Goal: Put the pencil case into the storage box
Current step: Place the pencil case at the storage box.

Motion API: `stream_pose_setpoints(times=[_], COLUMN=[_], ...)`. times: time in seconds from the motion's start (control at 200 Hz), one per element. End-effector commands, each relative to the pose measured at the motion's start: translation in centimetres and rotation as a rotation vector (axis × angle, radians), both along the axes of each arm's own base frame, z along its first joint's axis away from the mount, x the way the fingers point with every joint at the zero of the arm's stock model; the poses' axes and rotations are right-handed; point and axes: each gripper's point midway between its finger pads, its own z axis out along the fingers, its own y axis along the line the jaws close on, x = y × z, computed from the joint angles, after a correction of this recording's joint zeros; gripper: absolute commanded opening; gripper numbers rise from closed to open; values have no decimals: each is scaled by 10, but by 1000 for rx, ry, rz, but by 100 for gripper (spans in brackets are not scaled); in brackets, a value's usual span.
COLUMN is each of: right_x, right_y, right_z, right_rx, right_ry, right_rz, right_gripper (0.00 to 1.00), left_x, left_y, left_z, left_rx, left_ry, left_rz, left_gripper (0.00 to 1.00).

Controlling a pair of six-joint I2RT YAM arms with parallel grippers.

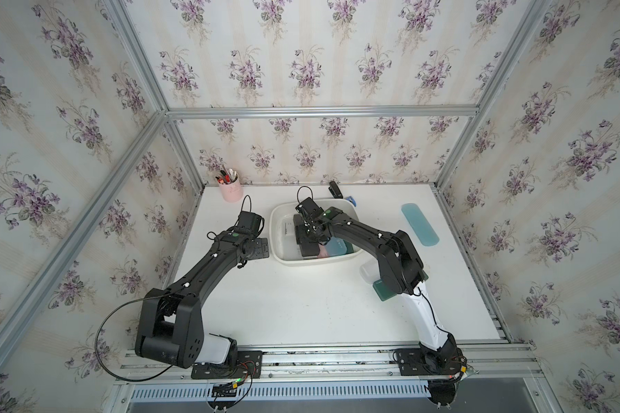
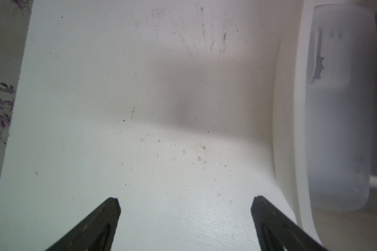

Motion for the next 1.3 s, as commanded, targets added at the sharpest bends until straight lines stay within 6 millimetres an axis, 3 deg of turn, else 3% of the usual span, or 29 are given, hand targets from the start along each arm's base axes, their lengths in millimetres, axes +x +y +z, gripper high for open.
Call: stream_pose_setpoints(times=[0.0,0.235,0.32,0.425,0.574,0.599,0.699,0.854,0.984,1.149,1.294], right_x=[4,8,14,20,19,24,27,47,72,104,120], right_y=[0,-6,-24,-69,-174,-206,-280,-365,-404,-430,-443], right_z=[-1,36,40,49,59,58,51,34,28,14,2], right_rx=[-10,3,-57,-140,-167,-176,-225,-292,-373,-401,-399], right_ry=[-13,-94,-104,-123,-113,-110,-102,-63,-55,-38,-8], right_rz=[-17,-9,-28,-79,-241,-304,-410,-501,-497,-428,-350], right_gripper=[82,86,87,88,98,99,100,100,100,100,100], left_x=[0,-2,-2,-3,-3,-3,0,5,6,8,6], left_y=[2,7,7,7,7,6,2,-1,-3,-7,-7], left_z=[9,9,8,10,14,15,15,15,12,9,7], left_rx=[-8,-17,-21,-20,-26,-30,-49,-63,-71,-84,-89], left_ry=[-29,-35,-31,-34,-41,-44,-47,-50,-48,-38,-33], left_rz=[-10,4,4,6,-1,-3,-10,-19,-25,-38,-46], left_gripper=[99,99,99,99,99,99,100,99,100,100,100])
